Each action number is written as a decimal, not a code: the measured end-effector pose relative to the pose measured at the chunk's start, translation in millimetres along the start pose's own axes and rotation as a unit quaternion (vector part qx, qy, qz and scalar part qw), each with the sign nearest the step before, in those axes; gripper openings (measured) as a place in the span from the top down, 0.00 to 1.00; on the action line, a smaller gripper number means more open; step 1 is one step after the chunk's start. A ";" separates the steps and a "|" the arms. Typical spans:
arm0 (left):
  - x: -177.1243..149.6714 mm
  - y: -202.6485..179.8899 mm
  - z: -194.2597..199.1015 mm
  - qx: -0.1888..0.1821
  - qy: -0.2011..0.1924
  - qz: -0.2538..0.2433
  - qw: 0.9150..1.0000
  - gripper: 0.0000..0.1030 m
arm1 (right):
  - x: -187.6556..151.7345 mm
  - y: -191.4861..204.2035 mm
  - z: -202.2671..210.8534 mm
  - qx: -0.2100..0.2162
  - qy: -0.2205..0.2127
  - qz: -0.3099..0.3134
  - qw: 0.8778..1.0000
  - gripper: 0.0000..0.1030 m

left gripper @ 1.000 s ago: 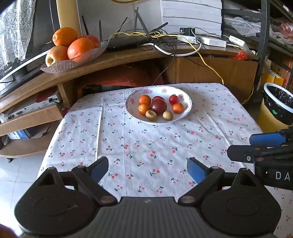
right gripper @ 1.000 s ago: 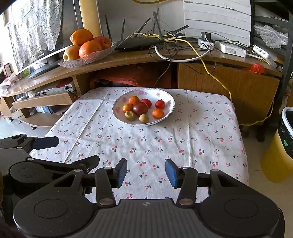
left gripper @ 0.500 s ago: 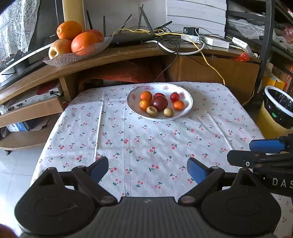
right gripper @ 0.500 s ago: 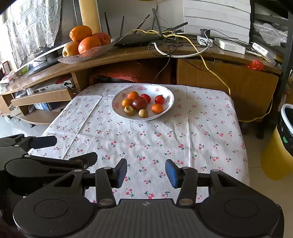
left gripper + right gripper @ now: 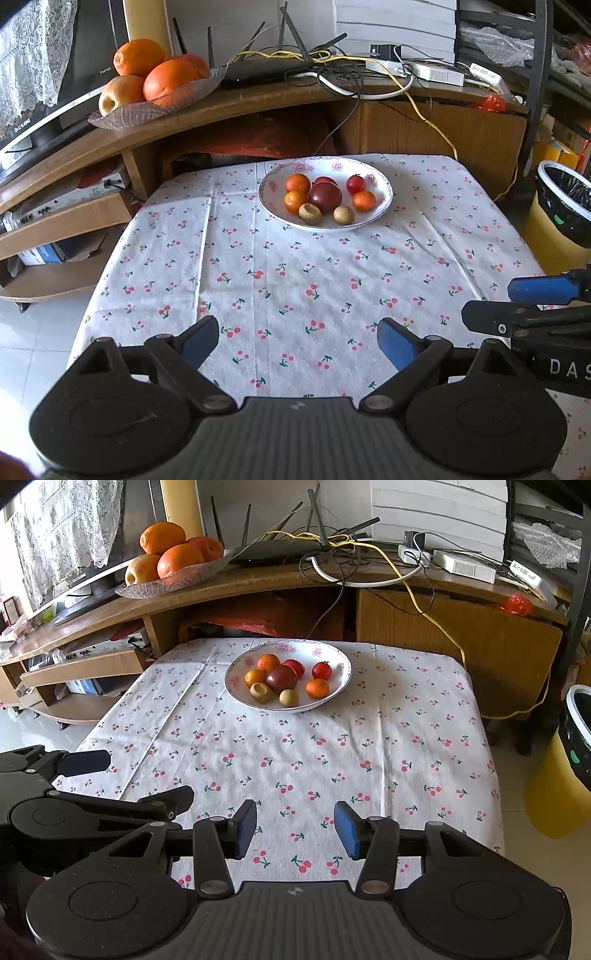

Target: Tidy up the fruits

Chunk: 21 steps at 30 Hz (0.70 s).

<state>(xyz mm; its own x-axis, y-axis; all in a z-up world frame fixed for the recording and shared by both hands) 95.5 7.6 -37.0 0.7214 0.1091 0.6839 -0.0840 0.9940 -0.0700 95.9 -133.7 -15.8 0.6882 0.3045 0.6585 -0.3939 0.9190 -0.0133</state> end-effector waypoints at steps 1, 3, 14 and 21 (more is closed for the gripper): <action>-0.5 0.2 -0.3 0.000 0.002 0.001 1.000 0.03 | -0.3 0.3 0.0 0.000 0.000 0.000 1.000 0.58; -1.3 0.3 -0.3 0.000 0.002 0.001 1.000 0.03 | -0.4 0.7 -0.3 0.000 0.001 0.000 1.000 0.58; -3.6 0.5 0.1 0.001 0.005 0.000 1.000 0.04 | -2.2 2.9 -0.5 0.000 0.006 0.004 1.000 0.58; -4.6 0.4 -0.1 0.003 0.006 -0.002 1.000 0.04 | -3.4 3.5 -1.5 -0.002 0.009 0.005 1.000 0.58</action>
<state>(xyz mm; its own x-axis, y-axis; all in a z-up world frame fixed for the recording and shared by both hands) 92.3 7.5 -40.3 0.7295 0.1048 0.6759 -0.0842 0.9944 -0.0633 93.1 -131.2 -19.1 0.6958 0.3177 0.6442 -0.3985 0.9169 -0.0217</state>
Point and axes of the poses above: each gripper's, at about its wrist camera, not at the fingertips, and z roughly against the way its jaws point, y to its left, x to its top, the point moved 8 cm from there along -z, roughly the way its jaws point, and after that the axes turned 10 degrees about z, right-handed, at the moved point
